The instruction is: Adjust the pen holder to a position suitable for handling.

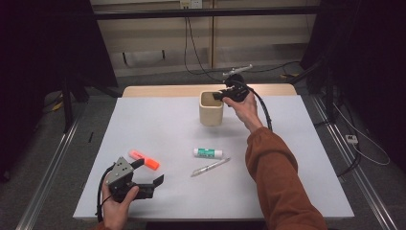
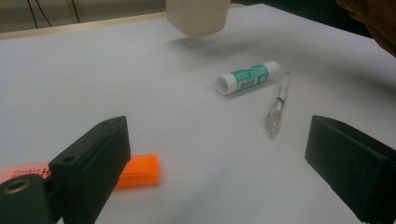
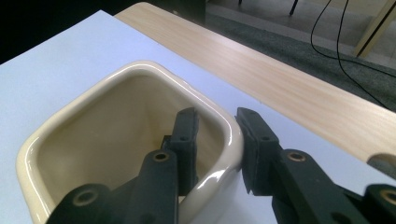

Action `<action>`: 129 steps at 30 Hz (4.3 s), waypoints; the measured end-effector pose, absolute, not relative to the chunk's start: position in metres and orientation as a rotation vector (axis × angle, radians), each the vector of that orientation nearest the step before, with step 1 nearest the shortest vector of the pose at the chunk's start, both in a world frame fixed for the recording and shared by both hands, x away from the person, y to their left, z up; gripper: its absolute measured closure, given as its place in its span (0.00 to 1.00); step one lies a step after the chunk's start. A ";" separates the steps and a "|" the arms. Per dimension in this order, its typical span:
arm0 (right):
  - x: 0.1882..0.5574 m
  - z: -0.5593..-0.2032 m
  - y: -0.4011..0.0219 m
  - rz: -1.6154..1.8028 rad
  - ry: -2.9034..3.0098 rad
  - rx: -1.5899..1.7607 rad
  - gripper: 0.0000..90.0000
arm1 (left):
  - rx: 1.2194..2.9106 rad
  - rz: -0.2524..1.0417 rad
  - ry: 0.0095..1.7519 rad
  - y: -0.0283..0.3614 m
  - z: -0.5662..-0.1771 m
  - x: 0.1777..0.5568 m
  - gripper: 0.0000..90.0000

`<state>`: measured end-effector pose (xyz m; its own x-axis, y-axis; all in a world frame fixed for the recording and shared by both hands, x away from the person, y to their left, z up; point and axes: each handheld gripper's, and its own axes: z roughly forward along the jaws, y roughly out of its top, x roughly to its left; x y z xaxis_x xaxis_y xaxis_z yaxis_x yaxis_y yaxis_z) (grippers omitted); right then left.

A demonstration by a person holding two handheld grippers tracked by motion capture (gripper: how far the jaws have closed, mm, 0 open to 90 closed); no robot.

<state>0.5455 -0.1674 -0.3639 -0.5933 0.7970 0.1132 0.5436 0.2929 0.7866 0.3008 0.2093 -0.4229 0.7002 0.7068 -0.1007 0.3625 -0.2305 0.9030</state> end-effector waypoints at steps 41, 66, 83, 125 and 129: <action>0.493 -0.392 -0.173 1.205 2.287 1.235 0.78 | 1.863 0.407 0.834 0.207 -0.424 0.302 0.07; 0.492 -0.393 -0.176 1.271 2.293 1.212 0.68 | 1.869 0.403 0.838 0.207 -0.425 0.302 0.07; 0.479 -0.385 -0.188 1.338 2.170 1.225 0.21 | 1.872 0.405 0.848 0.208 -0.426 0.303 0.07; 0.388 -0.405 -0.239 1.307 2.052 1.246 0.09 | 1.877 0.414 0.855 0.209 -0.427 0.302 0.08; 0.378 -0.411 -0.242 1.317 2.045 1.240 0.09 | 1.875 0.419 0.858 0.210 -0.427 0.301 0.08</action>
<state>0.3784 -0.2416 -0.4107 -0.5212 0.8450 0.1200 0.4590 0.1590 0.8741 0.3014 0.2103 -0.4269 0.6895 0.7195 -0.0829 0.3762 -0.2580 0.8899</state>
